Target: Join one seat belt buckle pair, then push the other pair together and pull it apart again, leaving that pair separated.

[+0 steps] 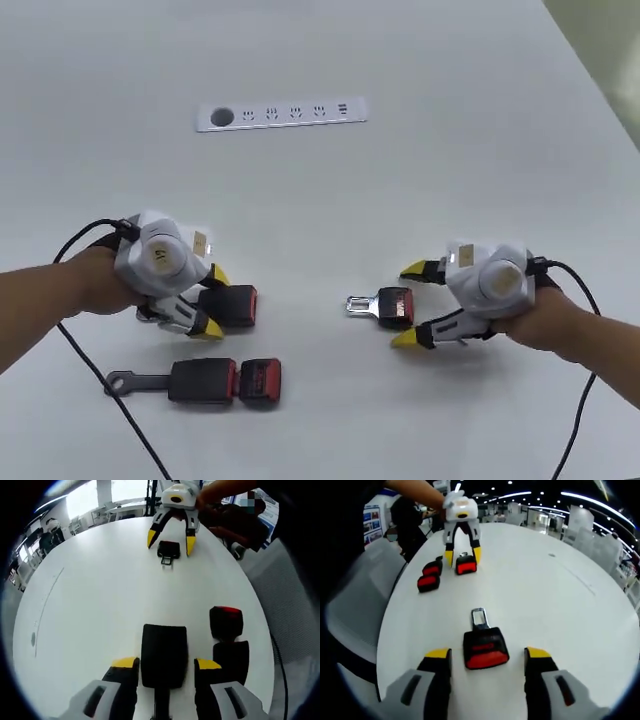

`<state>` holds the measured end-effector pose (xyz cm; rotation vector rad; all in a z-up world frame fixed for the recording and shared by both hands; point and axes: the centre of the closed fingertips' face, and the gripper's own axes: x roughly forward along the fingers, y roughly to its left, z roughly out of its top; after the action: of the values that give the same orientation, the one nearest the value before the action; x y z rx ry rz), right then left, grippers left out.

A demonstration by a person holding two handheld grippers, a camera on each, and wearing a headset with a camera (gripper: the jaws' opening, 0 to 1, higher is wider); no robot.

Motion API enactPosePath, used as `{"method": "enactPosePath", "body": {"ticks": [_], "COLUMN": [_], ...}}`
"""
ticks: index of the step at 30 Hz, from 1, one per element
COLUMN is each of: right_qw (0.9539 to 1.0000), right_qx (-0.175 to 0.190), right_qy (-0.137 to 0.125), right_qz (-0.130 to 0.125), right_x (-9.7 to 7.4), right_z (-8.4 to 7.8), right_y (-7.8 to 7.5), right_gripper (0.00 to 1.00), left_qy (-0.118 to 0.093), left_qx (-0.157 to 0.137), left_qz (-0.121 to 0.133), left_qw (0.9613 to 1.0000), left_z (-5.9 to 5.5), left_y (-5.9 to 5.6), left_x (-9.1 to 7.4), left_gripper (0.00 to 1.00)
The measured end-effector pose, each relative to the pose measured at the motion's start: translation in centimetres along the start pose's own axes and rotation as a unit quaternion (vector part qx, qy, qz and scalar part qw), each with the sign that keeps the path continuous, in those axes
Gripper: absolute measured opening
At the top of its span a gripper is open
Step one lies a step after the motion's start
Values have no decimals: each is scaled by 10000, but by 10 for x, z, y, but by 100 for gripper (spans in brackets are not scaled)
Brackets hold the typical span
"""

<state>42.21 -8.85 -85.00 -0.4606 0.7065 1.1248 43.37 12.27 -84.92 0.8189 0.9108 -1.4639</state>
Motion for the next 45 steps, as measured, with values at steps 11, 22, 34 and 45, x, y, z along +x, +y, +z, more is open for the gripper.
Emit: {"method": "enactPosePath", "body": {"ticks": [11, 22, 34, 45], "right_qw": [9864, 9751, 9711, 9685], "right_qx": [916, 1056, 977, 1048], "right_qy": [-677, -1034, -1072, -1007], "right_qz": [-1186, -1654, -1896, -2021], "right_x": [-22, -44, -63, -79], "right_z": [31, 61, 59, 46], "right_y": [-19, 7, 50, 82], "right_gripper": [78, 88, 93, 96], "left_qy": [-1239, -2187, -2458, -2587], "left_qx": [-1380, -2343, -2811, -2767], "left_qz": [1343, 2394, 2760, 2724], "left_qw": [9734, 9165, 8857, 8845], "left_z": [32, 22, -27, -47], "left_y": [25, 0, -72, -113], "left_x": [-59, -126, -151, -157], "left_gripper": [83, 100, 100, 100]}}
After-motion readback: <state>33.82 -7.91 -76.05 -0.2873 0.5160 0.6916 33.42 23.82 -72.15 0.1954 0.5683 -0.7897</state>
